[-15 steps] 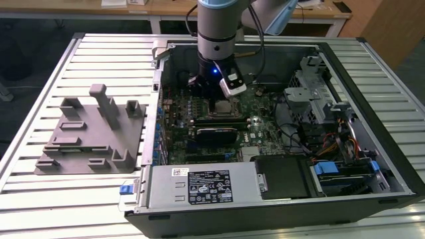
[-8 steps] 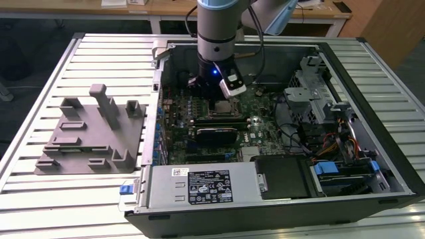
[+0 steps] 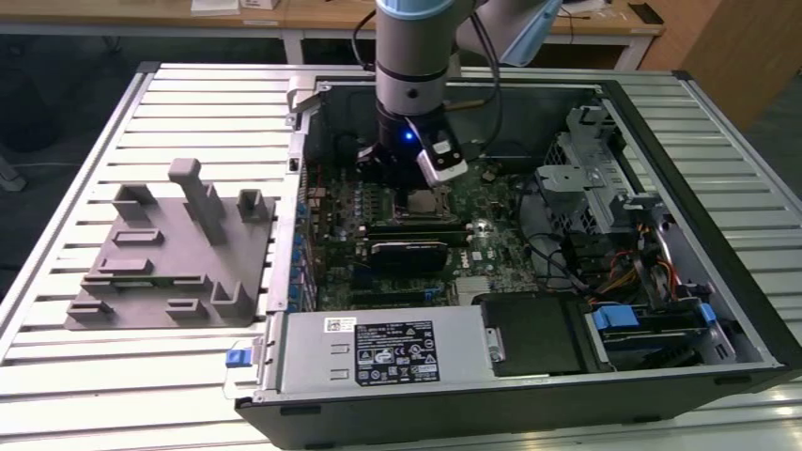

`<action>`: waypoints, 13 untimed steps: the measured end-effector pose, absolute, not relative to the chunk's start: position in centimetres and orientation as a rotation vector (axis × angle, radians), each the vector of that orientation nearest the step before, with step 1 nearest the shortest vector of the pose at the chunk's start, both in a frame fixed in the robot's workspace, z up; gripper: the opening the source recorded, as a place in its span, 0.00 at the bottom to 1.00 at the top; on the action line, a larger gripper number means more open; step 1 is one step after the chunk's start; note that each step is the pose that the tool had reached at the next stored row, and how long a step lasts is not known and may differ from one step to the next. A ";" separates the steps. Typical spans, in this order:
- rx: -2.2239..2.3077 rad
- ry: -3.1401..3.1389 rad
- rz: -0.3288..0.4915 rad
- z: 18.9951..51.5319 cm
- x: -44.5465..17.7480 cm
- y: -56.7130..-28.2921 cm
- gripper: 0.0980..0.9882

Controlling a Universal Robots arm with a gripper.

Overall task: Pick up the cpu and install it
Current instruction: 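Close the cpu cover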

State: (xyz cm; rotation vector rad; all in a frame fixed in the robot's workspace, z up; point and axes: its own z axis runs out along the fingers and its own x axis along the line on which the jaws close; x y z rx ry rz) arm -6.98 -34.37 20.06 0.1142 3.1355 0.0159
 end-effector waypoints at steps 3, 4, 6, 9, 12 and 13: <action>0.110 3.136 0.016 20.1 -6.8 -34.4 0.01; 0.107 3.135 0.017 20.1 -6.8 -34.4 0.01; 0.100 3.136 0.021 20.3 -6.8 -34.4 0.01; 0.093 3.136 0.027 20.5 -6.8 -34.4 0.01; 0.092 3.137 0.047 20.5 -6.8 -34.4 0.01; 0.093 3.137 0.051 20.5 -6.8 -34.4 0.01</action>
